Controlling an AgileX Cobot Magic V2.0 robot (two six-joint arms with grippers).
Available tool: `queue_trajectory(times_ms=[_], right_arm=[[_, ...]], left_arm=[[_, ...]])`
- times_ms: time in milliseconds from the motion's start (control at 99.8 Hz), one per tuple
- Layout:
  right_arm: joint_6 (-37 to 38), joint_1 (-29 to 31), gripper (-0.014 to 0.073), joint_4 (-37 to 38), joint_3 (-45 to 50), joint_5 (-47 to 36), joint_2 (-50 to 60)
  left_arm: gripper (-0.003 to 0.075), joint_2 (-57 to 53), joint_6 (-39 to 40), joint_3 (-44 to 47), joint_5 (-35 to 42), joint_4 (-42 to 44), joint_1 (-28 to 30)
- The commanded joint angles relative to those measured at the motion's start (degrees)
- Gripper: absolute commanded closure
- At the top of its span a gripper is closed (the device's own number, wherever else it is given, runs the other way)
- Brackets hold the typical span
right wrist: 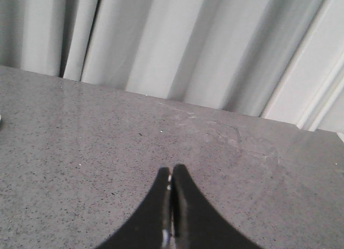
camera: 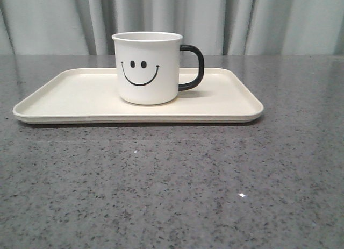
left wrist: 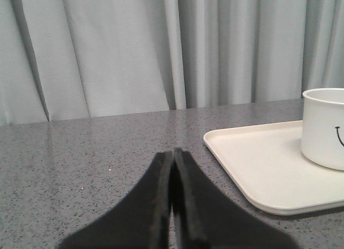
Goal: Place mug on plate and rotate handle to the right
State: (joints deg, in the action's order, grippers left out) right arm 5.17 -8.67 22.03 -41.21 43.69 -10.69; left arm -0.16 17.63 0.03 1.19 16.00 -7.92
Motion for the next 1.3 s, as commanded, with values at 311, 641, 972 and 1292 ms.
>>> queue_trajectory(times_ms=[311,641,972,1292], right_arm=[[0.1,7.8,0.0713,-11.7,20.3,-26.1,1.2],[0.1,10.8,0.0713,-14.5,33.5,-35.8,3.4],[0.1,10.9,0.0713,-14.6,42.8,-39.8,12.6],[0.1,10.9,0.0713,-14.6,42.7,-39.4,12.4]], left_arm=[[0.074,-1.7,0.2,0.5,4.3,-0.3,0.1],[0.074,-1.7,0.2,0.5,4.3,-0.3,0.1],[0.074,-1.7,0.2,0.5,4.3,-0.3,0.1],[0.074,-1.7,0.2,0.5,4.3,-0.3,0.1]])
